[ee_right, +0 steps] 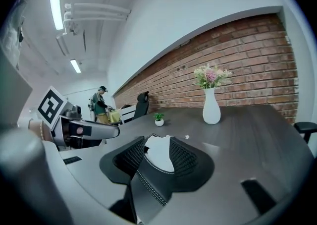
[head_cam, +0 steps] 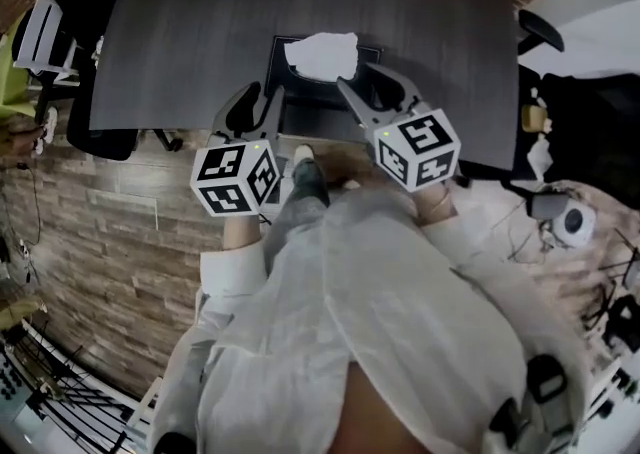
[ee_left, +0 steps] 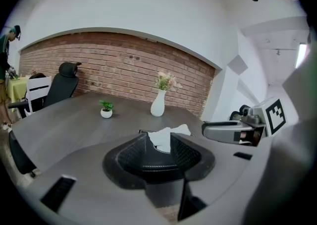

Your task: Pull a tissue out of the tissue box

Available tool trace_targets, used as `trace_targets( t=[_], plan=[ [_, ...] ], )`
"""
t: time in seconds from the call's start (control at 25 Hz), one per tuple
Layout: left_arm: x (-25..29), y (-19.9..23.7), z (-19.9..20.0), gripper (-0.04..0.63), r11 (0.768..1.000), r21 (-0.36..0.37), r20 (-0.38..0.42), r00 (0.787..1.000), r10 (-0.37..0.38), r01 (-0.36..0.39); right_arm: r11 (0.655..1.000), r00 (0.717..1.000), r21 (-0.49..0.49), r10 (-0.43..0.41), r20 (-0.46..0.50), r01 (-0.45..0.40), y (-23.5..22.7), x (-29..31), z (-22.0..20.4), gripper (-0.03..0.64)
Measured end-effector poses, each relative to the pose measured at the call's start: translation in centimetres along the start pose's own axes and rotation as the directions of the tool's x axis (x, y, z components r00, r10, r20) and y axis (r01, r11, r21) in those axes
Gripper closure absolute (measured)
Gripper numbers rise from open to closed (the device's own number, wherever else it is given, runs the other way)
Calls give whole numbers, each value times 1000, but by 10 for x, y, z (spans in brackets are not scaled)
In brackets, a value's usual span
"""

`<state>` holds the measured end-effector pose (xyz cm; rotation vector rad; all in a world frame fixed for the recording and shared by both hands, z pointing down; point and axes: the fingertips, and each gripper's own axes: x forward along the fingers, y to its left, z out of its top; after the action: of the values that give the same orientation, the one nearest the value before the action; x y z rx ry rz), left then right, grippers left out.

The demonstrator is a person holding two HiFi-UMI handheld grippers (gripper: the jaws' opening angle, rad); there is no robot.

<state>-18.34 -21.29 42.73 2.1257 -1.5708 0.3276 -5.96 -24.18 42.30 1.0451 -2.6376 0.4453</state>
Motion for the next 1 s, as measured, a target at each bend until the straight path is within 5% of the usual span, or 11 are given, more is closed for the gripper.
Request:
trace_targets(
  t=[0.4,1.0],
  plan=[
    [35,29,17,465,981,69,-57,983,-175,179,979,979,24,-201,-40,202,-13,19,-2,476],
    [64,52,-7,465,954,79,-155,949,-274,288,945,937,12,-322,-134,326,-16,30,-23,475]
  ],
)
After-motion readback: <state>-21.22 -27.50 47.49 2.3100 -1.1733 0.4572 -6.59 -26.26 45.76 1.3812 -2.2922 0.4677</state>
